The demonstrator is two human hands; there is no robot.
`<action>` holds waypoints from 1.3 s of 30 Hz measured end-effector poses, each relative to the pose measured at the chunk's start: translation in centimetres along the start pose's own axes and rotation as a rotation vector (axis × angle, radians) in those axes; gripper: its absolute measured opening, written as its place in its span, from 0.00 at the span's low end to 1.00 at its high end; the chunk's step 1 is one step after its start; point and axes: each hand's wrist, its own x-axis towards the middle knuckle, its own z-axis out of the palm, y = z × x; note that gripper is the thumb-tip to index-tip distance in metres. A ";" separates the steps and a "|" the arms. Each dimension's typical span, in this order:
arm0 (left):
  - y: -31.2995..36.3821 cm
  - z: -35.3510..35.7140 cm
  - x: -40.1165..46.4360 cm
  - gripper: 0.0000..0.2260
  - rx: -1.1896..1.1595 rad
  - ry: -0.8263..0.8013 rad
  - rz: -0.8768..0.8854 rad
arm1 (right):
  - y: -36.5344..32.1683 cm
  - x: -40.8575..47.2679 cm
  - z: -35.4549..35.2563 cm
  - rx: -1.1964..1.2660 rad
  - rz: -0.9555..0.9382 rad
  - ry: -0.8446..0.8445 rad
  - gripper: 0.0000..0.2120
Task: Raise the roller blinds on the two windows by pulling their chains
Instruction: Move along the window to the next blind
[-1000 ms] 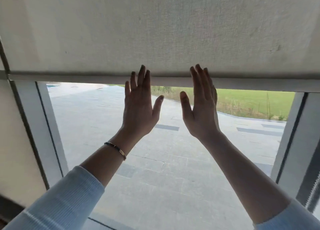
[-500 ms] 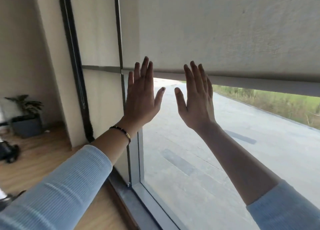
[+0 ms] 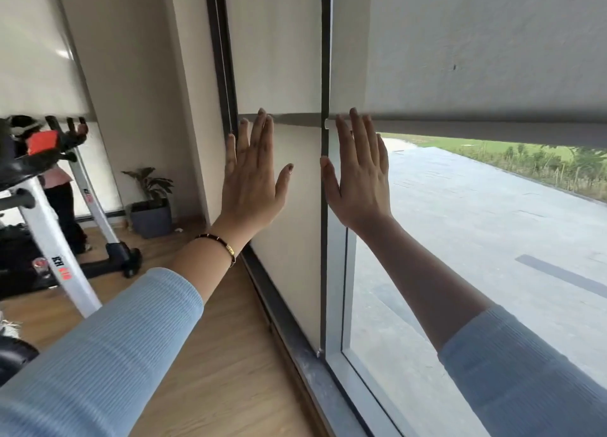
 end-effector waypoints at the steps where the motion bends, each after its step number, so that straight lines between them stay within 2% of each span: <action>1: -1.4 0.6 0.0 0.32 0.009 -0.008 -0.010 | -0.4 0.3 1.7 0.010 0.009 -0.012 0.28; 8: -9.8 5.7 -0.3 0.31 -0.027 0.015 -0.053 | -2.1 1.6 13.4 0.100 0.002 -0.062 0.30; 16: -19.6 15.6 1.3 0.32 0.149 -0.018 -0.134 | -1.7 5.3 28.7 0.187 -0.067 -0.148 0.31; 25: -30.4 25.6 6.5 0.31 0.210 -0.067 -0.150 | -0.3 12.4 44.6 0.220 -0.165 -0.210 0.31; 32: -39.5 33.3 9.6 0.30 0.166 -0.083 -0.122 | -0.5 16.1 57.6 0.259 -0.196 -0.216 0.30; 39: -51.6 42.7 13.7 0.29 0.137 -0.077 -0.068 | -1.9 20.8 72.7 0.287 -0.194 -0.231 0.30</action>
